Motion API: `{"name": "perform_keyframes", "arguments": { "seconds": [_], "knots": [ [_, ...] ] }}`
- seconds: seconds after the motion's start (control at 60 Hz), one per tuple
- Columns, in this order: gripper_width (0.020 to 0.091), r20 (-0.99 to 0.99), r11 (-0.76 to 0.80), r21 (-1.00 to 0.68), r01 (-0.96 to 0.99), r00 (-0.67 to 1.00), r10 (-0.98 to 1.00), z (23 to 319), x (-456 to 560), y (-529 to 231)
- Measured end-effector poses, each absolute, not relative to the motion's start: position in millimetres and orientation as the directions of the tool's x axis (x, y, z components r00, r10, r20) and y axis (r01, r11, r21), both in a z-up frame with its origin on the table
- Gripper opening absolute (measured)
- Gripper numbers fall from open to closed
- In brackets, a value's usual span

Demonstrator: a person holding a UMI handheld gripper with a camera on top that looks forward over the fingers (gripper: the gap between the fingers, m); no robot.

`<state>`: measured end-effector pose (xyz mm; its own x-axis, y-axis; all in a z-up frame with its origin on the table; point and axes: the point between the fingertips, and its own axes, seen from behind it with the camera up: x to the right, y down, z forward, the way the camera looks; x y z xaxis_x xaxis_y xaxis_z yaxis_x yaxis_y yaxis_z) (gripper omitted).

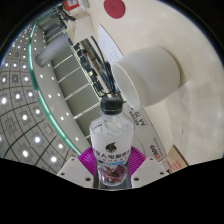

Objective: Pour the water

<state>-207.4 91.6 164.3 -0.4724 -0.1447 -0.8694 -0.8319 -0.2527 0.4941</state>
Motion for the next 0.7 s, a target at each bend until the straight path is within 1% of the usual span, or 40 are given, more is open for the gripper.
{"name": "perform_keyframes", "arguments": {
  "seconds": [0.067, 0.133, 0.2, 0.267, 0.367, 0.467, 0.533, 0.617, 0.65, 0.667, 0.7],
  "knots": [
    [0.037, -0.893, -0.277, 0.451, -0.849, -0.425, -0.15, 166.4, -211.7, 92.7],
    [0.037, -0.945, -0.321, 0.325, -0.89, -0.295, -0.14, 178.3, -213.5, 89.0],
    [0.037, -0.988, -0.36, 0.152, -0.921, -0.13, -0.083, 198.0, -208.4, 88.9],
    [0.0373, -0.997, -0.379, -0.069, -0.923, 0.074, 0.002, 221.1, -196.3, 89.4],
    [0.0374, -0.912, -0.344, -0.409, -0.845, 0.385, 0.14, 259.0, -164.1, 88.8],
    [0.0374, -0.738, -0.245, -0.674, -0.697, 0.65, 0.18, 282.4, -109.4, 92.4],
    [0.0374, -0.591, -0.174, -0.805, -0.567, 0.79, 0.163, 286.0, -67.2, 97.9],
    [0.0374, -0.39, -0.127, -0.917, -0.377, 0.915, 0.1, 274.8, -10.5, 97.9],
    [0.0374, -0.305, -0.124, -0.947, -0.295, 0.95, 0.068, 259.7, 10.4, 108.0],
    [0.0371, -0.272, -0.13, -0.956, -0.263, 0.961, 0.054, 258.4, 16.8, 105.7],
    [0.0371, -0.209, -0.144, -0.969, -0.203, 0.978, 0.026, 242.4, 34.4, 109.3]
  ]
}}
